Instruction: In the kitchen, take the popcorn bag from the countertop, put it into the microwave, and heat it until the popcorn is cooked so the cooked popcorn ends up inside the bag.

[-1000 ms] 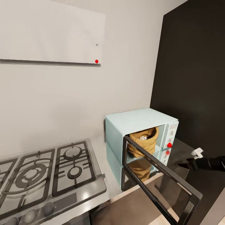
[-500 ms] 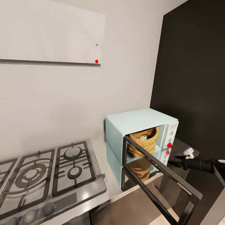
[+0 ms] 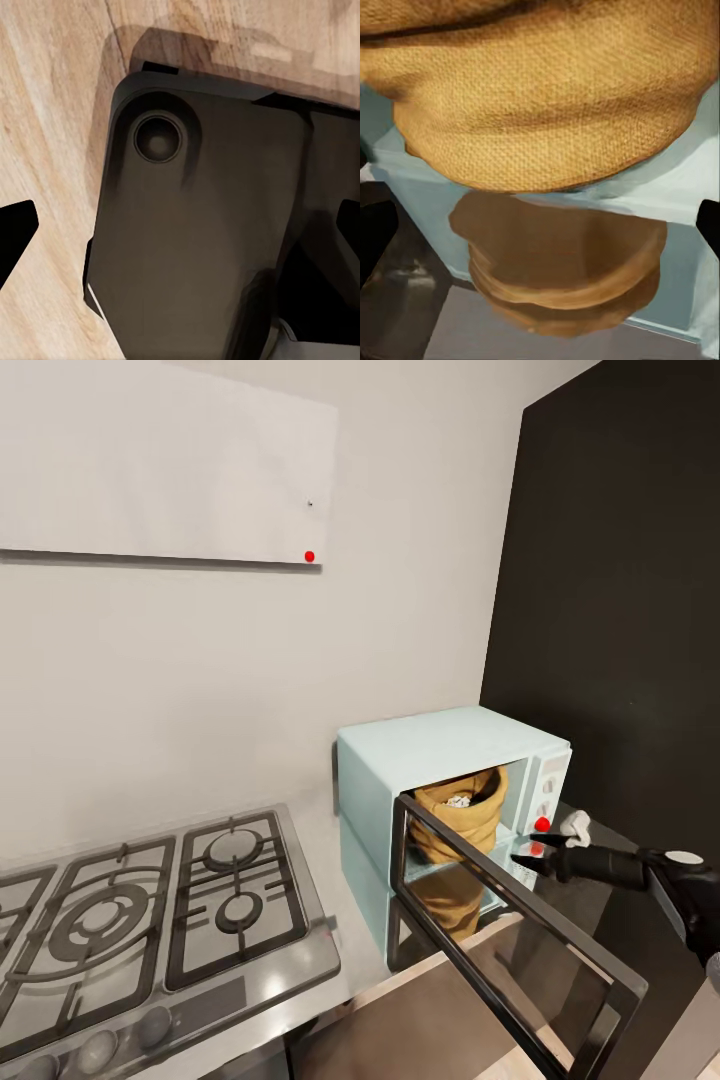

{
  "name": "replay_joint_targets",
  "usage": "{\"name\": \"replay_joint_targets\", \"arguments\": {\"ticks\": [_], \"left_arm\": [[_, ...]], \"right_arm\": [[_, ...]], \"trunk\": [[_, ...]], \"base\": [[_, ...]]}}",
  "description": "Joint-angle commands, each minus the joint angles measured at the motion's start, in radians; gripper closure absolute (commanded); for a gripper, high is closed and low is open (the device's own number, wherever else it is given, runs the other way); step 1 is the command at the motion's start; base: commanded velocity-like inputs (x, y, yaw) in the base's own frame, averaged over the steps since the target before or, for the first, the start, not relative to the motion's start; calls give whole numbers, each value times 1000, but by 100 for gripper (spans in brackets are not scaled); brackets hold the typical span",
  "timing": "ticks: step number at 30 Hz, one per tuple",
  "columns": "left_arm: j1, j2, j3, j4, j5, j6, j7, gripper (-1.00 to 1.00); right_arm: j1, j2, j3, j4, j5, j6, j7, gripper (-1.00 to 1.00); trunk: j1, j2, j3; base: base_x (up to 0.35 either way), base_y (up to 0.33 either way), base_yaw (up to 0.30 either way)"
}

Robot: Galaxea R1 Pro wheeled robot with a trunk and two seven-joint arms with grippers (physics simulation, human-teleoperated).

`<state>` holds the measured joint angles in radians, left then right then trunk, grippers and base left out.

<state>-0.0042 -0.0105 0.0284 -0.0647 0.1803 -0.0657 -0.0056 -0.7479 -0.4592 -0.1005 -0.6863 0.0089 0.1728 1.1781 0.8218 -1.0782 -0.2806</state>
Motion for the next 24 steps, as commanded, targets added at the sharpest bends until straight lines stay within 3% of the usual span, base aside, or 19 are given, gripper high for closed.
{"name": "replay_joint_targets", "arguments": {"ticks": [1,8,13,19,24], "left_arm": [[0,0,2,0,5,-3,-1,-100],[0,0,2,0,4,-3,-1,-100],[0,0,2,0,4,-3,-1,-100],[0,0,2,0,4,-3,-1,-100],[0,-1,2,-1,2,-3,-1,-100]], "right_arm": [[-1,9,-5,-11,0,11,4,-100],[-1,100,-10,-57,-4,11,-1,-100],[-1,124,-10,-59,-17,15,-2,-100],[-1,192,-11,-59,-48,13,-39,-100],[-1,208,-10,-59,-50,13,-87,-100]], "trunk": [[0,-1,-1],[0,-1,-1],[0,-1,-1],[0,-1,-1],[0,-1,-1]], "base": [[0,0,0],[0,0,0],[0,0,0],[0,0,0],[0,0,0]]}}
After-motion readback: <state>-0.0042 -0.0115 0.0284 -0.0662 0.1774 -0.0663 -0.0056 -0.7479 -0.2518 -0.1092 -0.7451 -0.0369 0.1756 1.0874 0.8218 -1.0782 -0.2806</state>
